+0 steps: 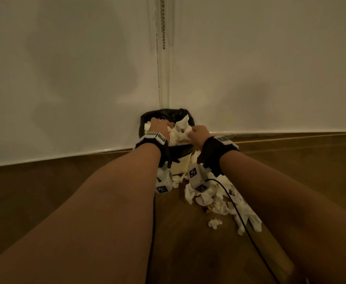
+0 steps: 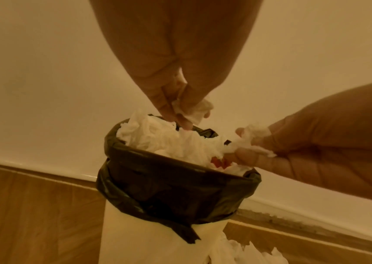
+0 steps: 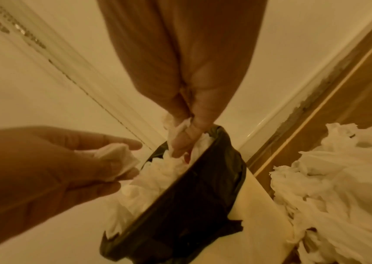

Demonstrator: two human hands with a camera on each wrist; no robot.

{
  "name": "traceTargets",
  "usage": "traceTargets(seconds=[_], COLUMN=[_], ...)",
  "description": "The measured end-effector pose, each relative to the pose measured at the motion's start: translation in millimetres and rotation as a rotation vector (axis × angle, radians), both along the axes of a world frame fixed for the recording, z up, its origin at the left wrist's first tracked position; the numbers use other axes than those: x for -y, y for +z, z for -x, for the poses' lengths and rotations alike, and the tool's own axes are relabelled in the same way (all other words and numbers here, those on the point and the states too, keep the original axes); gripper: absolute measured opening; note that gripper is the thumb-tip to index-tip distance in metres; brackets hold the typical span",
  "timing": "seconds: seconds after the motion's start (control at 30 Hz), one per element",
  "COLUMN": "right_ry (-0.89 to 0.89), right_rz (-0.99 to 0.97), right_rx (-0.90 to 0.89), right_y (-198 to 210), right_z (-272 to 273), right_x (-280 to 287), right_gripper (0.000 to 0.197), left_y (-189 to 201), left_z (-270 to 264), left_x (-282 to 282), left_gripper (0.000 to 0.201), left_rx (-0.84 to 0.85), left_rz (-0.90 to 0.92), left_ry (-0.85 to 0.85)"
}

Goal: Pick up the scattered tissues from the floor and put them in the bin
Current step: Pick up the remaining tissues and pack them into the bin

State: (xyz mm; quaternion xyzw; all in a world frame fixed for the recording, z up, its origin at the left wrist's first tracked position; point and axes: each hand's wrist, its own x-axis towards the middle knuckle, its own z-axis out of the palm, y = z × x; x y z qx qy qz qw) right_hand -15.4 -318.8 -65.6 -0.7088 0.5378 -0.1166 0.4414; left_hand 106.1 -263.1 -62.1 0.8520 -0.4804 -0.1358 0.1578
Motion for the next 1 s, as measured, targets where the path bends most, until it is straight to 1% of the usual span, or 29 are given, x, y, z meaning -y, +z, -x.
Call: traceTargets(seconds=[0.03, 0.07, 0.13, 0.17, 0.23, 0.27, 0.33, 0.37, 0.43, 0.5, 0.57, 0.63, 0.7, 0.8, 0.87, 0.9, 0.93, 1.0], right_ry=[-0.017, 0.002, 0.044, 0.077, 0.187, 0.256, 0.345, 0.367, 0.409, 0.478, 0.533, 0.569, 0.584, 0.601, 0.614, 0.614, 0.590, 0.473], right_rz=[0.002, 0.076, 0.206, 0.239, 0.297, 0.321, 0.309, 0.304, 0.302, 0.295, 0.299, 0.316, 0.377, 0.428, 0.442, 0.474, 0.525, 0.676], right_rx=[0.017, -0.006, -0.087, -0.123, -0.215, -0.278, -0.347, -0.356, -0.348, -0.357, -0.379, -0.441, -0.520, -0.595, -0.585, -0.571, -0.541, -0.398], right_y=[-2, -10, -16, -16, -17, -18, -25, -27, -29, -30, -30, -33, -36, -32, -28, -27, -27, -31], right_z=[-1, -3, -6, -8, -12, -15, -25, -30, -34, -35, -36, -37, -36, -35, -34, -31, -28, -15], right_x=[1, 5, 8, 9, 9, 8, 6, 4, -1, -5, -7, -9, -10, -11, -11, -11, -11, -11], right_gripper=[0.023, 0.024, 0.030, 0.027, 0.018, 0.019, 0.024, 0.027, 0.030, 0.033, 0.036, 0.039, 0.038, 0.041, 0.038, 0.037, 0.035, 0.029], left_y=[-1, -4, -9, -11, -16, -18, -25, -31, -42, -52, -61, -64, -65, -64, -57, -50, -42, -25], left_z=[-3, -5, -10, -11, -14, -14, -21, -26, -27, -26, -26, -25, -25, -28, -30, -29, -26, -18], left_x=[1, 3, 3, 5, 12, 16, 18, 18, 16, 12, 9, 8, 5, 0, -4, -6, -9, -16], left_gripper=[0.033, 0.032, 0.027, 0.026, 0.030, 0.037, 0.047, 0.046, 0.041, 0.045, 0.049, 0.047, 0.042, 0.040, 0.040, 0.039, 0.036, 0.031], left_rx=[-0.001, 0.004, 0.021, 0.060, 0.123, 0.095, 0.031, 0.043, 0.111, 0.177, 0.163, 0.163, 0.218, 0.201, 0.151, 0.123, 0.116, 0.187], left_rz=[-0.015, -0.027, -0.048, -0.068, -0.141, -0.202, -0.339, -0.352, -0.345, -0.348, -0.348, -0.403, -0.453, -0.413, -0.342, -0.264, -0.148, 0.078], left_ry=[-0.023, -0.040, -0.073, -0.091, -0.110, -0.088, -0.029, -0.028, -0.099, -0.165, -0.196, -0.258, -0.300, -0.269, -0.231, -0.200, -0.179, -0.168])
